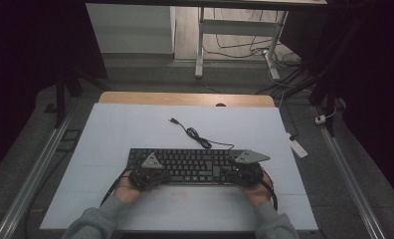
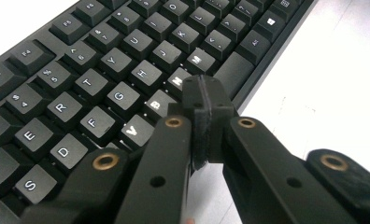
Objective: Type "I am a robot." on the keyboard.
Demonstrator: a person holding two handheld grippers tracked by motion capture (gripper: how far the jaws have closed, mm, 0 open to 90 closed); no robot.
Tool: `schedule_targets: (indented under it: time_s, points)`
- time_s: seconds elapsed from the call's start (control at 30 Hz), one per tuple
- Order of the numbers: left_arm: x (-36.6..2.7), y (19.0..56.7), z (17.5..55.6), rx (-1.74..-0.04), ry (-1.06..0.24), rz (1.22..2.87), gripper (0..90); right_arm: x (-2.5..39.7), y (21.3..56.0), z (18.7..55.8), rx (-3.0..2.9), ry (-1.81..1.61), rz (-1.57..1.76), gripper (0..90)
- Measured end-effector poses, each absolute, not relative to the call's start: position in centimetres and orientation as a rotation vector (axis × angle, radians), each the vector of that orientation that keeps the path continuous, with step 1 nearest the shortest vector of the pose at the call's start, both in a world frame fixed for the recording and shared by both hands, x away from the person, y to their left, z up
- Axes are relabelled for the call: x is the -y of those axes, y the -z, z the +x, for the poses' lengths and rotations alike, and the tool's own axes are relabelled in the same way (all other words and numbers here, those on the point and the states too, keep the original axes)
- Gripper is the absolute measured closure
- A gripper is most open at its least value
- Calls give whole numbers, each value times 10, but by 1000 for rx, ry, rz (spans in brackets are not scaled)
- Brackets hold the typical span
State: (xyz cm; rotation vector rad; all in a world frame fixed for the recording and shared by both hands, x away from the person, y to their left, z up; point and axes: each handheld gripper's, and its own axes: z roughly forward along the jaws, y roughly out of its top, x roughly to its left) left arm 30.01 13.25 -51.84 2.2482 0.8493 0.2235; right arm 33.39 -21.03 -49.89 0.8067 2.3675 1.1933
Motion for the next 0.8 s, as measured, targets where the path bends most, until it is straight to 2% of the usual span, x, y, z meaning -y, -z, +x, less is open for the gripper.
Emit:
schedule_targets:
  time_s: [0.33, 0.5, 0.6, 0.8]
  points:
    - [-131, 523, 301, -844, -210, 2252, 890, 210, 499, 334, -2369, -1191, 810, 524]
    - [-135, 516, 298, -830, -251, 2208, 887, 210, 499, 334, -2366, -1195, 807, 524]
    - [-141, 507, 296, -825, -257, 2141, 814, 211, 498, 334, -2366, -1188, 811, 524]
    - [-152, 499, 293, -836, -277, 2082, 580, 211, 498, 333, -2365, -1193, 808, 524]
